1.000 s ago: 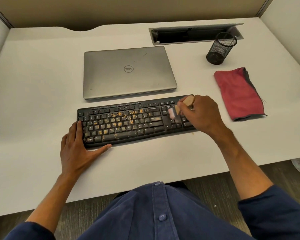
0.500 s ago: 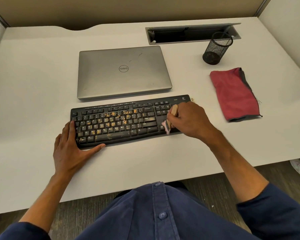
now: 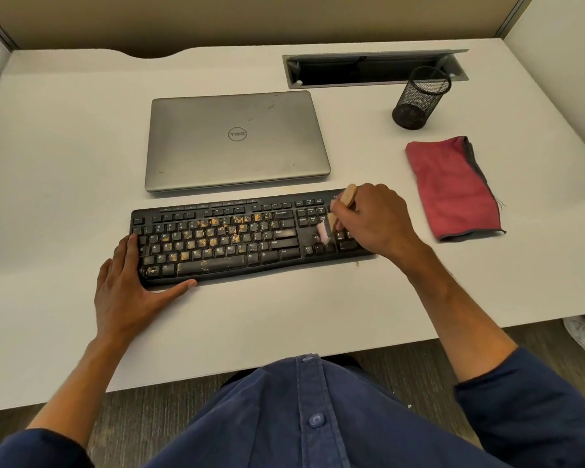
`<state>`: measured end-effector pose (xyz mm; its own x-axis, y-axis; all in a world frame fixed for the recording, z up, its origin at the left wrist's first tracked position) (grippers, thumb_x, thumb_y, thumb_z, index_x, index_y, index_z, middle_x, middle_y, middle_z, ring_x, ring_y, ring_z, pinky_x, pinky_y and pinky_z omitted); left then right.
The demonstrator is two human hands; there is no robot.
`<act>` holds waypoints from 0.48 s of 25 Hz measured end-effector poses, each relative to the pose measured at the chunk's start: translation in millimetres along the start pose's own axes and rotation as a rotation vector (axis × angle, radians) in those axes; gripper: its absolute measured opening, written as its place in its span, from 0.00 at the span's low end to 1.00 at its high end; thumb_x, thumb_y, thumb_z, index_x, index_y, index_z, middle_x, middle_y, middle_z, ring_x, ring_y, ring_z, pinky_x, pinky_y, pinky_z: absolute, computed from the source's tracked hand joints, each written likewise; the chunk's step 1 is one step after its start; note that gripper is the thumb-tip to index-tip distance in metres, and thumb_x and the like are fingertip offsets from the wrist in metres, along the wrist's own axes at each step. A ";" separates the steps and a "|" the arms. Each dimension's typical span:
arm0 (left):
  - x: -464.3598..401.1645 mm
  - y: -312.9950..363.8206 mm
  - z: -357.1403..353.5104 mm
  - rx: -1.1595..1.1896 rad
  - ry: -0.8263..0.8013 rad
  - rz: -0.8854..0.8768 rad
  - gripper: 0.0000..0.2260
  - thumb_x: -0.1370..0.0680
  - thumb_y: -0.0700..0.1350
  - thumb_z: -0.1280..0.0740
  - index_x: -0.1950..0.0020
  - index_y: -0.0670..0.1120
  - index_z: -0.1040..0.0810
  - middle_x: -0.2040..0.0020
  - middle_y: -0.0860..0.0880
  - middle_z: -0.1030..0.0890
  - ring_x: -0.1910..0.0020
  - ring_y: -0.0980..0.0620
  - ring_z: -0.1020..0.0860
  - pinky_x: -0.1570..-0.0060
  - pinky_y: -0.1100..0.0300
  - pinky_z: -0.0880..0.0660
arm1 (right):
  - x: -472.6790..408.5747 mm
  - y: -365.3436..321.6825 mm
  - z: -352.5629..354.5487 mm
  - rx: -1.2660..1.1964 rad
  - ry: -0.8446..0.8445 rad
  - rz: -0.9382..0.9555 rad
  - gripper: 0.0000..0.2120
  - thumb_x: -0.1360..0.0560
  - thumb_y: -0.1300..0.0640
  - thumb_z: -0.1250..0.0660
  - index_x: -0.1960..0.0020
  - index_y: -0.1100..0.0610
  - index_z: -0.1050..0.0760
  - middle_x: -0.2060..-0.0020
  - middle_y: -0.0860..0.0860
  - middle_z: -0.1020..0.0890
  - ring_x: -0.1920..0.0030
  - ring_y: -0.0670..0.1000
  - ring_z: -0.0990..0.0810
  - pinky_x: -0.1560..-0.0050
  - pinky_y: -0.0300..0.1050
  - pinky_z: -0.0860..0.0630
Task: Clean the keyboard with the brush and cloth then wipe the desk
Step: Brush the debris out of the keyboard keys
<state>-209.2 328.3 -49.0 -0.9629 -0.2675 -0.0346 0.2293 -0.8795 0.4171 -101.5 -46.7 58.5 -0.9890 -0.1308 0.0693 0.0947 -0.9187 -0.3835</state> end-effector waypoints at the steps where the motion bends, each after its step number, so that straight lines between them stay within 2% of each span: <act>1: 0.0 -0.3 0.0 0.000 0.000 0.001 0.56 0.39 0.78 0.37 0.20 0.48 0.46 0.22 0.49 0.37 0.30 0.40 0.33 0.30 0.41 0.34 | 0.8 2.8 -3.6 -0.058 -0.020 -0.022 0.18 0.21 0.48 0.40 0.60 0.56 0.18 0.68 0.49 0.16 0.65 0.51 0.18 0.58 0.49 0.21; 4: 0.5 -1.2 0.1 0.002 -0.001 0.003 0.56 0.39 0.78 0.36 0.20 0.48 0.46 0.22 0.49 0.37 0.30 0.40 0.33 0.30 0.40 0.34 | 8.8 6.0 -14.5 -0.098 -0.106 -0.037 0.15 0.22 0.51 0.38 0.60 0.55 0.17 0.69 0.48 0.15 0.64 0.49 0.17 0.57 0.48 0.21; 8: 0.1 0.8 0.2 0.004 0.001 -0.002 0.56 0.39 0.78 0.37 0.20 0.48 0.45 0.22 0.49 0.37 0.31 0.40 0.33 0.30 0.41 0.33 | 7.1 18.1 -5.9 -0.128 -0.003 -0.100 0.15 0.21 0.51 0.38 0.59 0.56 0.17 0.71 0.48 0.18 0.67 0.50 0.20 0.61 0.46 0.24; 12: 0.5 0.2 0.7 0.008 0.003 -0.004 0.56 0.39 0.79 0.37 0.20 0.48 0.45 0.22 0.49 0.37 0.31 0.40 0.32 0.30 0.41 0.34 | 9.5 -2.7 -14.6 -0.126 -0.116 0.074 0.15 0.21 0.49 0.37 0.58 0.54 0.16 0.64 0.49 0.15 0.62 0.49 0.18 0.59 0.45 0.24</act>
<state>-209.7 328.3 -48.3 -0.9635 -0.2649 -0.0390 0.2241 -0.8775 0.4240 -112.8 -40.0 46.8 -0.9593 -0.2457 0.1396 0.1449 -0.8518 -0.5033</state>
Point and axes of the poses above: each hand's wrist, its own x-axis away from the middle knuckle, its own z-axis out of the back of the hand, y = z × x, the point moved 8 cm from there along -x, towards the middle knuckle
